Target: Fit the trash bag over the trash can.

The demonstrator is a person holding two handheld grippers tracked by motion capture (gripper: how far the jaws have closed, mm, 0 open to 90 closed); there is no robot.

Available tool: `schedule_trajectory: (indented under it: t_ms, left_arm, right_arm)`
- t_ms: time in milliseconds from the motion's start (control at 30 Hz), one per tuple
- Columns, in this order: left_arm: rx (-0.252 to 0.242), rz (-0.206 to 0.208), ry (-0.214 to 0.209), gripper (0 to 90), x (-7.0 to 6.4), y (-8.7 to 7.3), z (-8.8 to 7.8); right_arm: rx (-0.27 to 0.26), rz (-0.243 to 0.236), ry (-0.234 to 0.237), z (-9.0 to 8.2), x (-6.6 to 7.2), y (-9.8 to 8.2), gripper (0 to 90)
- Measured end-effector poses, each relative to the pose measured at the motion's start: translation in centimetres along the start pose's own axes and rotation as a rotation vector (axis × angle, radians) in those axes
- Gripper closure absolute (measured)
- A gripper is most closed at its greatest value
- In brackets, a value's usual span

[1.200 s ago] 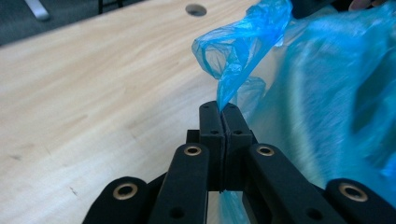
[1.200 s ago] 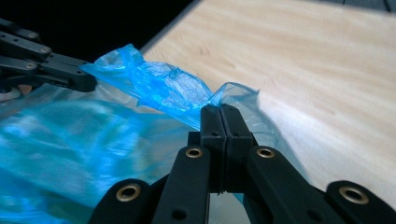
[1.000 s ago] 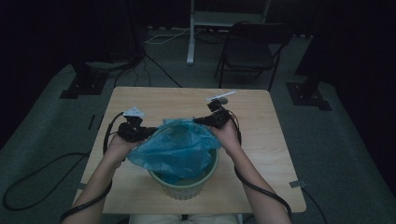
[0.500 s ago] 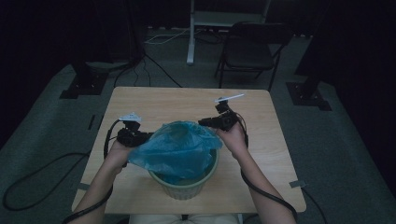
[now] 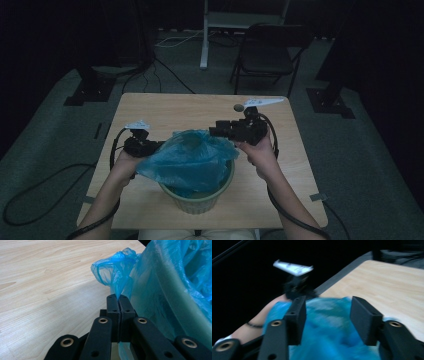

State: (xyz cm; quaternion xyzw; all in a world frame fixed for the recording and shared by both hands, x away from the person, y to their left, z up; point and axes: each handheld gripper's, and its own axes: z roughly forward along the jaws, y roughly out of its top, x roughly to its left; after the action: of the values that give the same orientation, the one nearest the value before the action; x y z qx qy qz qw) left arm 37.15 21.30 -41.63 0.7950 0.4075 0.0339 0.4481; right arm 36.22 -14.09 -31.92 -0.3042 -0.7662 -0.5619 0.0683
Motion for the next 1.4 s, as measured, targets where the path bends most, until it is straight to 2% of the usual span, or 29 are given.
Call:
schedule_trajectory:
  t_ms: [67, 100, 167, 200, 267, 300, 333, 367, 400, 467, 533, 667, 700, 733, 767, 800, 833, 867, 900, 967, 1067, 1100, 1133, 1167, 1200, 1233, 1267, 1333, 1400]
  left_arm:
    - [0.001, 0.001, -0.001, 89.7, 0.0, 0.0, -0.1]
    - [0.001, 0.001, 0.001, 89.7, 0.0, 0.0, -0.1]
    - [0.006, 0.001, 0.001, 89.7, 0.0, 0.1, -0.1]
    - [0.007, 0.001, 0.003, 89.7, 0.0, 0.1, 0.0]
    - [0.010, 0.002, 0.001, 89.7, 0.0, 0.1, 0.0]
    - [0.011, 0.003, 0.003, 89.7, 0.0, 0.1, 0.0]
    - [0.014, 0.004, 0.001, 89.7, 0.0, 0.1, 0.0]
    - [0.016, 0.004, 0.004, 89.7, 0.0, 0.0, 0.0]
    - [0.016, 0.004, 0.004, 89.7, 0.0, 0.0, 0.0]
    - [0.019, 0.005, 0.003, 89.7, 0.1, -0.1, -0.1]
    - [0.021, 0.004, 0.008, 89.7, 0.2, -0.1, -0.2]
    - [0.024, 0.005, 0.020, 89.7, 0.3, -0.3, -0.6]
    - [0.024, 0.005, 0.020, 89.7, 0.3, -0.3, -0.6]
    - [0.026, 0.008, 0.028, 89.7, 0.3, -0.3, -0.6]
    - [0.028, 0.006, 0.028, 89.7, 0.3, -0.4, -0.7]
    - [0.031, 0.007, 0.030, 89.7, 0.3, -0.5, -0.7]
    - [0.036, 0.010, 0.041, 89.7, 0.3, -0.6, -0.8]
    - [0.040, 0.009, 0.049, 89.7, 0.3, -0.8, -0.9]
    - [0.044, 0.007, 0.049, 89.8, 0.4, -0.9, -0.9]
    - [0.053, 0.002, 0.054, 89.8, 0.6, -1.2, -0.9]
    - [0.055, -0.001, 0.056, 89.8, 0.8, -1.3, -0.8]
    - [0.056, -0.002, 0.057, 89.8, 0.8, -1.4, -0.8]
    - [0.056, -0.004, 0.057, 89.8, 0.9, -1.4, -0.7]
    - [0.059, -0.006, 0.061, 89.8, 0.9, -1.5, -0.7]
    - [0.057, -0.007, 0.055, 89.8, 1.1, -1.6, -0.6]
    - [0.054, -0.013, 0.038, 89.7, 1.2, -1.7, -0.5]
    - [0.053, -0.018, 0.035, 89.7, 1.2, -1.8, -0.4]
    - [0.053, -0.012, 0.031, 89.7, 1.0, -1.8, -0.2]
    - [0.057, -0.003, 0.032, 89.6, 0.8, -1.9, -0.1]
  right_arm:
    - [0.029, -0.010, 0.021, 0.2, 0.8, -0.9, 40.8]
    - [0.029, -0.010, 0.021, 0.2, 0.8, -0.9, 40.8]
    - [0.074, -0.033, 0.014, 0.6, 1.0, -1.7, 40.7]
    - [0.074, -0.033, 0.014, 0.6, 1.0, -1.7, 40.7]
    - [0.104, -0.037, 0.022, 0.9, 1.0, -2.2, 44.8]
    - [0.120, -0.042, 0.029, 1.1, 1.0, -2.4, 54.6]
    - [0.133, -0.051, 0.043, 1.0, 1.3, -3.0, 78.2]
    - [0.133, -0.052, 0.057, 0.8, 1.4, -3.3, 88.2]
    - [0.133, -0.052, 0.057, 0.8, 1.4, -3.3, 88.2]
    - [0.105, -0.044, 0.097, 0.2, 1.9, -4.0, 90.0]
    - [0.085, -0.059, 0.116, -0.3, 2.5, -4.9, 90.0]
    - [0.061, -0.039, 0.197, -1.3, 4.1, -7.7, 90.0]
    - [0.061, -0.039, 0.197, -1.3, 4.1, -7.7, 90.0]
    - [0.061, -0.028, 0.217, -1.2, 4.3, -8.3, 90.0]
    - [0.074, -0.010, 0.248, -0.9, 4.6, -9.7, 90.0]
    - [0.074, -0.010, 0.248, -0.9, 4.6, -9.7, 90.0]
    - [0.104, -0.001, 0.266, -0.4, 4.7, -11.1, 90.0]
    - [0.104, -0.001, 0.266, -0.4, 4.7, -11.1, 90.0]
    - [0.124, 0.026, 0.300, 0.0, 4.7, -12.6, 90.0]
    - [0.133, 0.037, 0.323, 0.3, 4.6, -13.6, 90.0]
    - [0.153, 0.026, 0.303, 0.4, 4.8, -14.4, 90.0]
    - [0.160, 0.026, 0.286, 0.5, 4.8, -14.8, 90.0]
    - [0.184, 0.041, 0.249, 1.0, 4.4, -15.9, 90.0]
    - [0.184, 0.041, 0.249, 1.0, 4.4, -15.9, 90.0]
    - [0.195, 0.053, 0.219, 1.3, 3.9, -16.4, 90.0]
    - [0.204, 0.069, 0.210, 1.6, 3.4, -17.0, 90.0]
    - [0.186, 0.137, 0.243, 1.9, 2.2, -17.8, 90.0]
    - [0.179, 0.133, 0.242, 2.1, 1.8, -18.0, 90.0]
    - [0.188, 0.119, 0.194, 2.4, 1.5, -18.0, 90.0]
